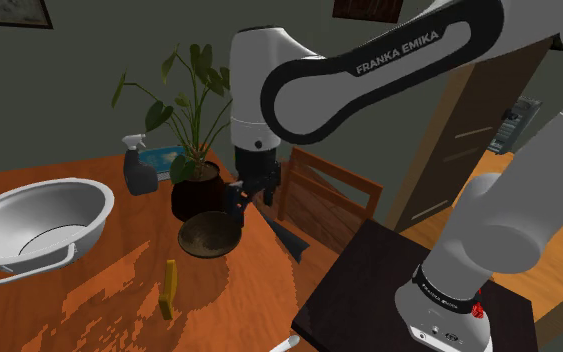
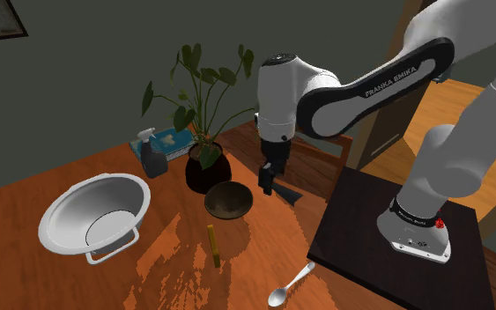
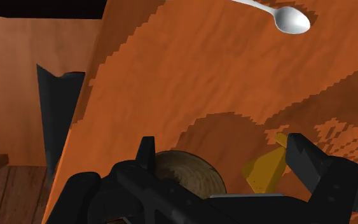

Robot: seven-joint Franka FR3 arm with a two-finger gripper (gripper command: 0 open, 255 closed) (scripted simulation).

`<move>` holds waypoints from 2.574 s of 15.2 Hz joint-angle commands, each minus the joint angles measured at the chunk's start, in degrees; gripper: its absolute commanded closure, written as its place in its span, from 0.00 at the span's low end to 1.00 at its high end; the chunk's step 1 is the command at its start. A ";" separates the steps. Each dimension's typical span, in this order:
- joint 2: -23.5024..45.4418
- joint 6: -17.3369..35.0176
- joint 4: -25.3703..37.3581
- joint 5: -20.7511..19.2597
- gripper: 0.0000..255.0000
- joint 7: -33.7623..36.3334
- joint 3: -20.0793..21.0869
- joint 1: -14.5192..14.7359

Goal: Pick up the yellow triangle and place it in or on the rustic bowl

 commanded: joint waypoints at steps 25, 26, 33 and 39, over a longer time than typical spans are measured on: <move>51.05 11.01 33.50 -27.26 0.00 32.67 -2.32 15.63; 51.54 11.53 33.46 -27.48 0.00 32.81 -2.51 15.77; 52.32 12.33 33.41 -27.84 0.00 33.02 -2.82 16.00; 52.32 12.33 33.42 -27.84 1.00 33.02 -2.82 16.00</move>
